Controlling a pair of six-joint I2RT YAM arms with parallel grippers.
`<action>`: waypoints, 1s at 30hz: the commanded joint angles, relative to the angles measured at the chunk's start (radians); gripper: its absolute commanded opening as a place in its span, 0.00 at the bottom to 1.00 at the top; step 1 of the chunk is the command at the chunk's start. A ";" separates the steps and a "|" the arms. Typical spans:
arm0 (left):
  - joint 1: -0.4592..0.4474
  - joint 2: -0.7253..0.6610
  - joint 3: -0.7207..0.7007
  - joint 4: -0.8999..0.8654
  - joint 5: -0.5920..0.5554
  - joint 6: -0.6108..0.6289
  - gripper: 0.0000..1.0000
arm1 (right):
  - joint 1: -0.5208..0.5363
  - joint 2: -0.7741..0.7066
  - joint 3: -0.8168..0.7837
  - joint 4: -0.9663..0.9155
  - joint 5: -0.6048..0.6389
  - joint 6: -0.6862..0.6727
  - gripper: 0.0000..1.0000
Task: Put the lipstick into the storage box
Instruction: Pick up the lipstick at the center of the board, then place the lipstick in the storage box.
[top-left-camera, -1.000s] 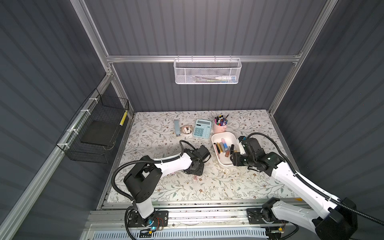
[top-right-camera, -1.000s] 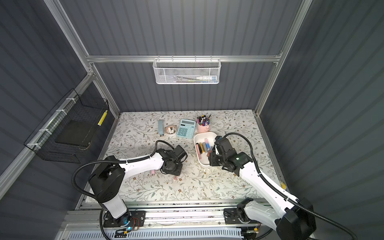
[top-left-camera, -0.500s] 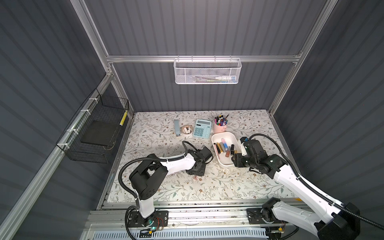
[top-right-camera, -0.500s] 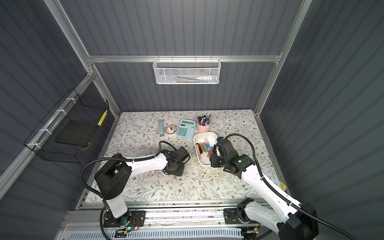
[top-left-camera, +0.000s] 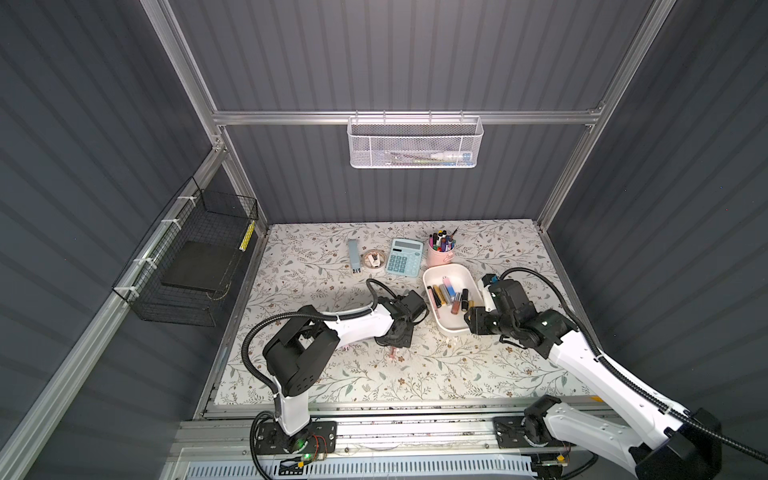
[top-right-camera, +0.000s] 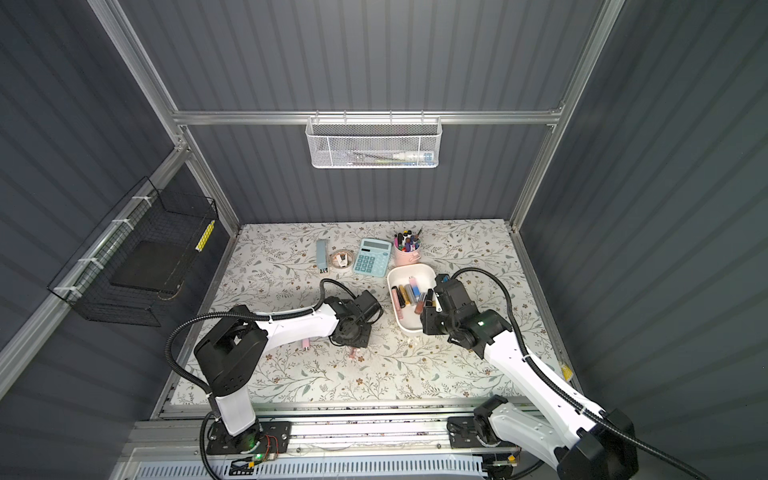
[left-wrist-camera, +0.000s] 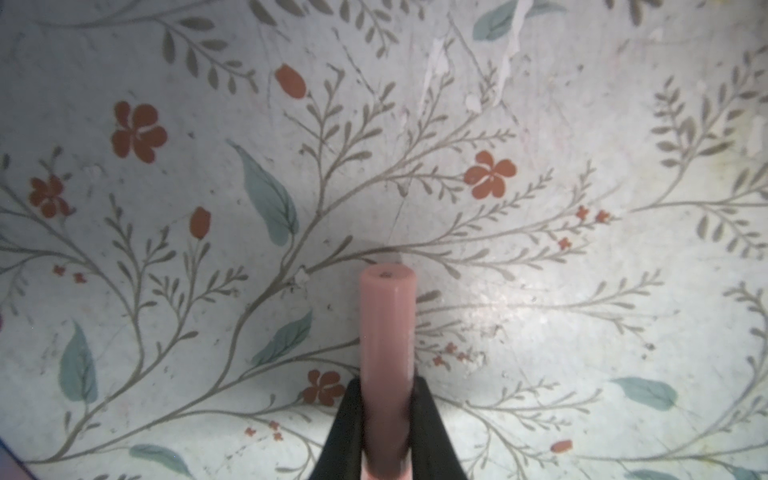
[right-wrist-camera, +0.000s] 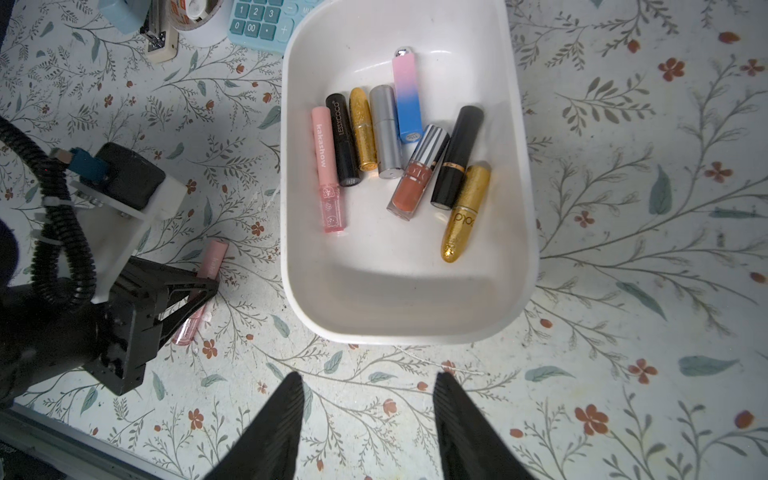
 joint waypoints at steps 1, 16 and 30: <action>-0.003 0.000 -0.006 -0.071 -0.006 -0.004 0.00 | -0.004 0.000 0.003 -0.012 -0.003 -0.010 0.53; -0.001 0.010 0.388 -0.281 -0.099 0.087 0.00 | -0.012 -0.019 0.011 -0.018 0.007 -0.011 0.53; -0.002 0.337 0.909 -0.324 -0.061 0.131 0.00 | -0.022 -0.101 -0.003 -0.029 0.039 0.001 0.53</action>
